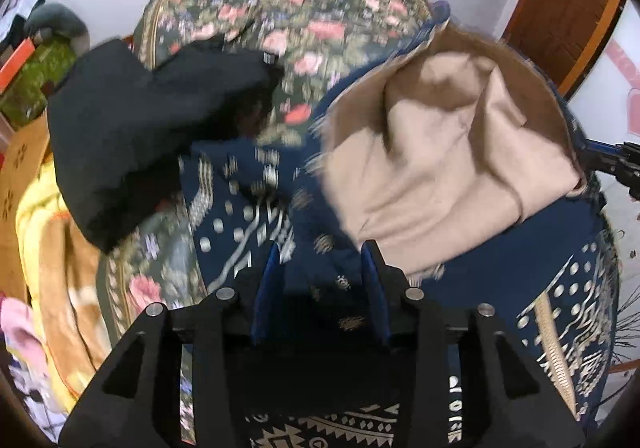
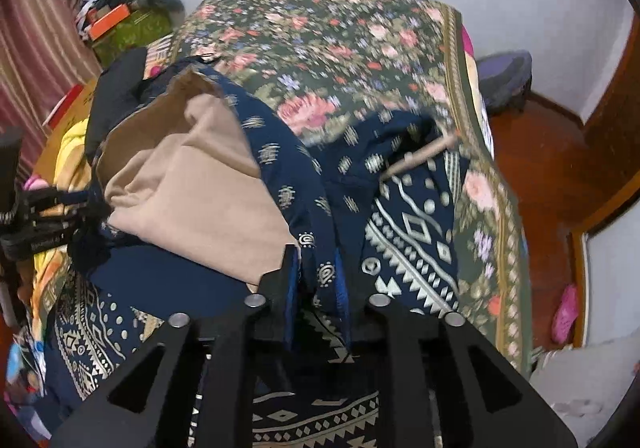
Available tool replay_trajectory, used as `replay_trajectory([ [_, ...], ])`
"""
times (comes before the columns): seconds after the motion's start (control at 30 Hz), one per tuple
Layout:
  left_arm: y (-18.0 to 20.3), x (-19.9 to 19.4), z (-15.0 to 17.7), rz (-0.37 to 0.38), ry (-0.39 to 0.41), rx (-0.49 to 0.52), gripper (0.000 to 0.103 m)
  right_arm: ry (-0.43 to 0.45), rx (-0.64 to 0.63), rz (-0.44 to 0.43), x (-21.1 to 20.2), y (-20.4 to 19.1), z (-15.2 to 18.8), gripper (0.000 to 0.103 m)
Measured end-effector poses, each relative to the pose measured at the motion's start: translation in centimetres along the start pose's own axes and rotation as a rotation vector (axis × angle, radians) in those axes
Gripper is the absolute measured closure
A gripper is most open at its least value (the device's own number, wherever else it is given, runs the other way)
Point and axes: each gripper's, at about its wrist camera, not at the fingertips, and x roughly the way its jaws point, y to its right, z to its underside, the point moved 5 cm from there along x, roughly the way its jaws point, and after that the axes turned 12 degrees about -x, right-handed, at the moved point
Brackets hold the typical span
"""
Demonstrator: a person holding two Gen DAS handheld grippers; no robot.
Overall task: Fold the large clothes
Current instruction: 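Lift the hood with both tools and fold it over the hoodie body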
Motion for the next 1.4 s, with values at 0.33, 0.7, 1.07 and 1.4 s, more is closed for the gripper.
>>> replay_trajectory([
  [0.33,2.0,-0.4,-5.8,0.027,0.085,0.039,0.057,0.059,-0.062,0.004,1.5,-1.3,-5.3,0.062],
  [0.7,2.9,5.3,-8.4,0.073,0.012,0.030,0.058,0.006,-0.083,-0.068,6.4,-1.8,-7.8,0.062],
  [1.07,4.3,2.6,-8.1,0.222,0.020,-0.005,0.095,0.023,0.009,-0.142,5.5,-1.5,-7.6,0.090],
  [1.4,6.4,-6.1,-4.0,0.294,0.099,0.038,0.095,0.129,-0.076,-0.121,-3.0,-4.0,-5.0,0.091],
])
